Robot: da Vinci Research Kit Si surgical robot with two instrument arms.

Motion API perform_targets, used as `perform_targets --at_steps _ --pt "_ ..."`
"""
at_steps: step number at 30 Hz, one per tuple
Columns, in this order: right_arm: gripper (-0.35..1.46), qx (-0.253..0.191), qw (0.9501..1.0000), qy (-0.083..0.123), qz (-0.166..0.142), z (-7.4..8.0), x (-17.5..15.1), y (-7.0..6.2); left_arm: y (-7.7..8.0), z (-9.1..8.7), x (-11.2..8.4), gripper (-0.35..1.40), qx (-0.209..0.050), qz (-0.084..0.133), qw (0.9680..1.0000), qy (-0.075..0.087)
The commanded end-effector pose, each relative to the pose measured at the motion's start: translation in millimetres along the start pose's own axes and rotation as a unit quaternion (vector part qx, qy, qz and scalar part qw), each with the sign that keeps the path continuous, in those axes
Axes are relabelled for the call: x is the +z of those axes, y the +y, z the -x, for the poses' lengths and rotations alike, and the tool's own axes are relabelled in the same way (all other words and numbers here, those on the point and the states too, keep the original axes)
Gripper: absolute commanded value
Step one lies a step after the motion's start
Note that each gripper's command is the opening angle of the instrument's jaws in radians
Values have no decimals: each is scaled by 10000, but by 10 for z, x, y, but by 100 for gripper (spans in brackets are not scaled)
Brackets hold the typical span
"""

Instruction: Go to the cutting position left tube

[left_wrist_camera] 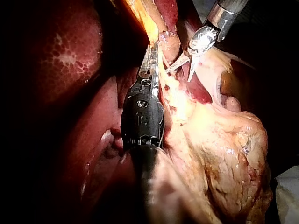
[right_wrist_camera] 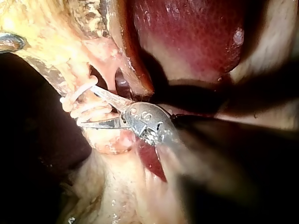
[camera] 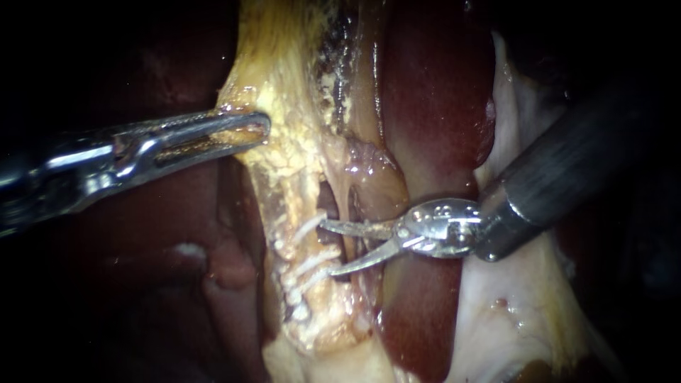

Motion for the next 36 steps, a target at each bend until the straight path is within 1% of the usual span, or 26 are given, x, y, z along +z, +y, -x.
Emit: perform_targets --at_steps 1,6,11,14,16,18,20,27,31,33,36 --pt "139 89 10000 -26 -38 3 1 1 0 0 0 -35 1 0 10000 1" --pt "138 117 9998 -98 -162 9 8 6 0 0 -1 -35 0 0 10000 2" --pt "138 103 9997 -109 -205 7 14 12 -1 0 -1 -35 0 2 10000 1" --pt "138 85 9996 17 -277 3 15 14 -1 0 -2 -35 0 2 10000 1" --pt "138 57 9993 64 -354 0 16 15 -1 0 -2 -35 0 1 10000 2" --pt "138 19 9989 120 -452 -2 15 13 -1 0 -3 -35 1 0 10000 2" --pt "138 -17 9985 134 -531 -3 15 11 0 0 -3 -35 1 -1 10000 2" --pt "138 -127 9962 256 -818 -10 14 -1 0 0 -4 -35 1 -6 10000 4" --pt "136 -103 9957 295 -873 -15 13 -3 1 0 -4 -35 1 -6 10000 4" --pt "136 -92 9953 358 -891 -19 12 -3 1 0 -4 -35 1 -6 10000 4" --pt "134 -116 9954 368 -873 -22 14 -2 1 0 -4 -35 1 -6 10000 4"
